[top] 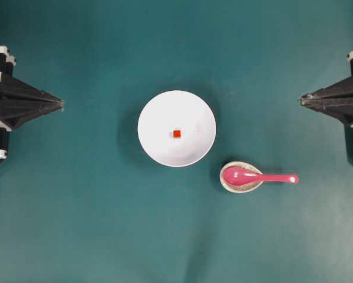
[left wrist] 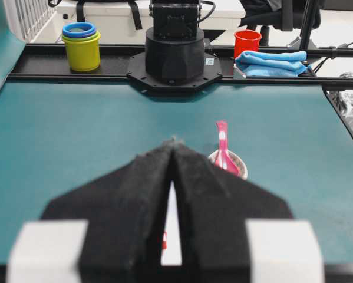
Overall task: Grip the spoon and scoop the red block from the bowl with right arm.
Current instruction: 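Move the right gripper toward the pink spoon handle in the spoon rest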
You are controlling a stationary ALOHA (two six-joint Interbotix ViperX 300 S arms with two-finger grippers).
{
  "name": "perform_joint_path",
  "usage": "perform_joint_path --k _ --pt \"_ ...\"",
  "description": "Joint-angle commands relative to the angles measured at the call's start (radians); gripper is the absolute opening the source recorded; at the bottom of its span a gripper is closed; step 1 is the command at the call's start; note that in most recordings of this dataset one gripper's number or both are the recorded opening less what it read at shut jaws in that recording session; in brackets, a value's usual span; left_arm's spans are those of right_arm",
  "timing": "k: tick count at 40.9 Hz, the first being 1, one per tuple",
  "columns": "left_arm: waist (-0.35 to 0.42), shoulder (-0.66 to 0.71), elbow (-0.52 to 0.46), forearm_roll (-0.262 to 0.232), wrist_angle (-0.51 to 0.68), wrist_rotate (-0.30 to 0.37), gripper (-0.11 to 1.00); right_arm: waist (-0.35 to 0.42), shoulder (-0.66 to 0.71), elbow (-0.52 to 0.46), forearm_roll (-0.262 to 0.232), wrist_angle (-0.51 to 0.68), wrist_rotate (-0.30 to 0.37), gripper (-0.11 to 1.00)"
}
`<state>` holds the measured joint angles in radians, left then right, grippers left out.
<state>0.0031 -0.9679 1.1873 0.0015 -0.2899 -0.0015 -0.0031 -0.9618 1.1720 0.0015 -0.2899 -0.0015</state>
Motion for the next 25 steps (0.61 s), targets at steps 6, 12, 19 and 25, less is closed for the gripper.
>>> perform_joint_path --k 6,12,19,25 --pt "-0.005 -0.005 -0.072 0.014 0.121 -0.002 0.0 0.006 0.035 -0.026 0.02 0.054 0.035 0.0" --pt "-0.005 -0.034 -0.086 0.012 0.13 0.003 0.0 0.006 0.038 -0.023 0.021 0.06 0.041 0.0" --pt "-0.005 -0.072 -0.094 0.012 0.135 0.003 0.0 0.005 0.072 0.002 0.02 0.048 0.041 0.0" --pt "0.005 -0.097 -0.097 0.012 0.137 0.006 0.0 0.006 0.123 0.055 0.021 0.002 0.043 0.01"
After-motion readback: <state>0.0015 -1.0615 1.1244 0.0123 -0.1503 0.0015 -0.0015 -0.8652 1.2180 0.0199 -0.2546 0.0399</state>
